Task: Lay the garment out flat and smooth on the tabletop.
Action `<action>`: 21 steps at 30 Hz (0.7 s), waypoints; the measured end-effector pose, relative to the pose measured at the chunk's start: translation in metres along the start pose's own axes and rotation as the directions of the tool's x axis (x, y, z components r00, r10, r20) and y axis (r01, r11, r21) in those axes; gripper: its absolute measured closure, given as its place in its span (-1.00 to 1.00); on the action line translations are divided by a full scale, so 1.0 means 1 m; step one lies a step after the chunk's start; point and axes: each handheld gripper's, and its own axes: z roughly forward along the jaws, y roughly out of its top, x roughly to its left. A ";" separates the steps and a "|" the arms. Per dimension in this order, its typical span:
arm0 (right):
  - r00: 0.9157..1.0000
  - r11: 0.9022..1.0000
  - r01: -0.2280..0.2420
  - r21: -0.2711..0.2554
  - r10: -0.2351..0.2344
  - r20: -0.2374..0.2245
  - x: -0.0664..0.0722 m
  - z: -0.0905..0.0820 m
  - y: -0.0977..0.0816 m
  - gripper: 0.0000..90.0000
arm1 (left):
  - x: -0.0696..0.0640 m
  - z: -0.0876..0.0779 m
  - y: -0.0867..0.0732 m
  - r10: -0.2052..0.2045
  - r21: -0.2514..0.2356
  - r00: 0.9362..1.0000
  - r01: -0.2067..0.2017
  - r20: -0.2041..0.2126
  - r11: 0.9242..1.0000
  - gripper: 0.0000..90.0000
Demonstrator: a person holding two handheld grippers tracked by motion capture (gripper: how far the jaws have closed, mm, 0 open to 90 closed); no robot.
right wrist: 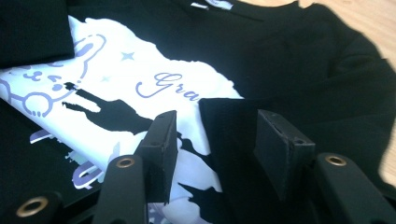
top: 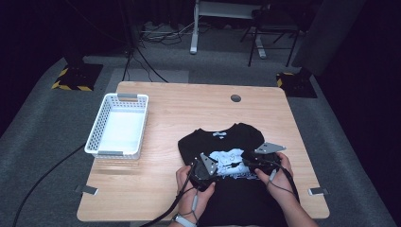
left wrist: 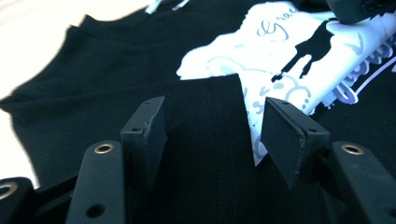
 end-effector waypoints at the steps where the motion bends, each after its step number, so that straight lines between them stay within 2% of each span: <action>1: 1.000 1.000 0.003 0.001 -0.003 -0.001 0.001 0.002 0.000 0.11 | -0.001 0.002 0.000 0.000 0.007 1.000 0.000 0.001 1.000 -0.08; 2: 1.000 1.000 0.004 0.005 -0.004 0.001 0.002 0.004 0.000 0.13 | -0.002 0.004 -0.001 0.002 0.012 1.000 -0.002 0.001 1.000 -0.04; 3: 1.000 1.000 0.006 0.010 -0.006 0.001 0.002 0.005 0.000 0.24 | -0.002 0.005 -0.002 0.005 0.014 1.000 -0.005 0.004 1.000 0.04; 5: 1.000 1.000 0.002 0.024 -0.002 -0.012 0.001 0.007 0.001 0.56 | -0.002 0.005 -0.003 0.013 0.016 1.000 -0.013 0.003 1.000 0.35; 7: 1.000 1.000 -0.001 0.030 0.001 -0.014 -0.001 0.007 0.001 0.98 | -0.001 0.003 -0.003 0.015 0.004 1.000 -0.015 0.003 1.000 0.66; 8: 1.000 1.000 -0.003 0.030 0.003 -0.013 -0.001 0.006 0.001 1.00 | -0.001 0.002 -0.003 0.017 -0.004 1.000 -0.017 0.001 1.000 0.71; 11: 1.000 1.000 -0.007 0.013 0.007 -0.002 -0.006 0.000 0.004 1.00 | 0.002 -0.002 -0.003 0.011 -0.013 1.000 -0.011 0.003 1.000 0.72; 13: 1.000 1.000 -0.022 -0.006 0.022 0.014 -0.013 -0.009 0.006 1.00 | 0.002 -0.004 -0.003 0.004 -0.017 1.000 -0.004 0.005 1.000 0.62; 17: 0.996 0.997 -0.057 -0.048 0.060 0.059 -0.032 -0.029 0.009 1.00 | 0.003 -0.006 -0.004 0.002 -0.020 1.000 -0.002 0.003 1.000 0.46; 21: 0.988 0.992 -0.098 -0.080 0.106 0.108 -0.053 -0.049 0.007 1.00 | 0.002 -0.007 -0.004 -0.005 -0.022 1.000 0.005 0.004 1.000 0.31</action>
